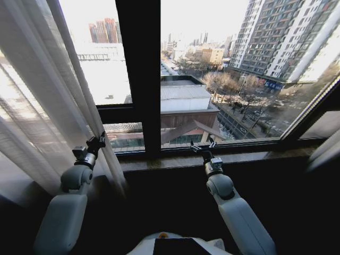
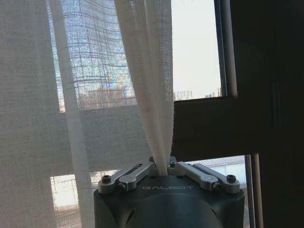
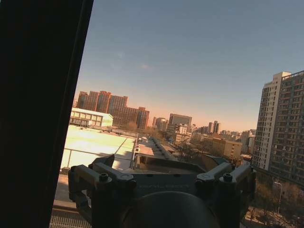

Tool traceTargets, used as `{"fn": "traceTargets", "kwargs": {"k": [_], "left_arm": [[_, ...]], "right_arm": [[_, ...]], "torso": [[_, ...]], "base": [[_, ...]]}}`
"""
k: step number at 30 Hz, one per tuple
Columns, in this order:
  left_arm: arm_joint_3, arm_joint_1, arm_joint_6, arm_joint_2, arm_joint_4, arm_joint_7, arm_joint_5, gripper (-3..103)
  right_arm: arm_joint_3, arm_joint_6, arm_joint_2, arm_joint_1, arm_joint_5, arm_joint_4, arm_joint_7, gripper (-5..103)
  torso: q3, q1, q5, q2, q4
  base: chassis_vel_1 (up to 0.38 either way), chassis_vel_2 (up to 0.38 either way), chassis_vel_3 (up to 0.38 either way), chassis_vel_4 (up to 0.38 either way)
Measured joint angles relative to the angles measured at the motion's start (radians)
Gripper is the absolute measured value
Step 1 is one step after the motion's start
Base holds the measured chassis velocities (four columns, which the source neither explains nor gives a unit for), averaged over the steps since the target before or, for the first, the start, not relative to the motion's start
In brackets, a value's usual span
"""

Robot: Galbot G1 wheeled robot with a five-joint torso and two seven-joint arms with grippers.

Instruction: Open the curtains by pulling them apart, changing their state from closed to fully open.

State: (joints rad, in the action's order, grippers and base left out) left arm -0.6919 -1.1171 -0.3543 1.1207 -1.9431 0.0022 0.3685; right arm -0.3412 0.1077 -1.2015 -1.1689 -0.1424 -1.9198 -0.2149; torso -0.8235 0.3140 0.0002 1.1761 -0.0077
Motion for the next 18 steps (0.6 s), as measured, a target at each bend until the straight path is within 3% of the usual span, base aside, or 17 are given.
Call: {"fn": "traceTargets", "kwargs": {"k": [2,10,18], "left_arm": [[-0.008,-0.005,-0.014,-0.01,-0.022,0.0,0.01,0],[-0.026,-0.011,-0.035,-0.023,-0.058,-0.002,0.031,0],[-0.028,-0.028,-0.038,-0.024,-0.076,-0.005,0.033,0]], "right_arm": [[0.001,0.002,0.002,0.005,-0.003,-0.002,0.0,100],[0.007,0.007,0.003,0.019,-0.025,-0.015,-0.004,100],[0.014,0.007,0.003,0.021,0.011,-0.021,0.015,100]], "torso": [[0.0,0.0,0.0,0.0,0.0001],[0.0,0.0,0.0,0.0,0.0],[0.0,0.0,0.0,0.0,0.0]], "base": [[0.0,0.0,0.0,0.0],[0.0,0.0,0.0,0.0],[0.0,0.0,0.0,0.0]]}}
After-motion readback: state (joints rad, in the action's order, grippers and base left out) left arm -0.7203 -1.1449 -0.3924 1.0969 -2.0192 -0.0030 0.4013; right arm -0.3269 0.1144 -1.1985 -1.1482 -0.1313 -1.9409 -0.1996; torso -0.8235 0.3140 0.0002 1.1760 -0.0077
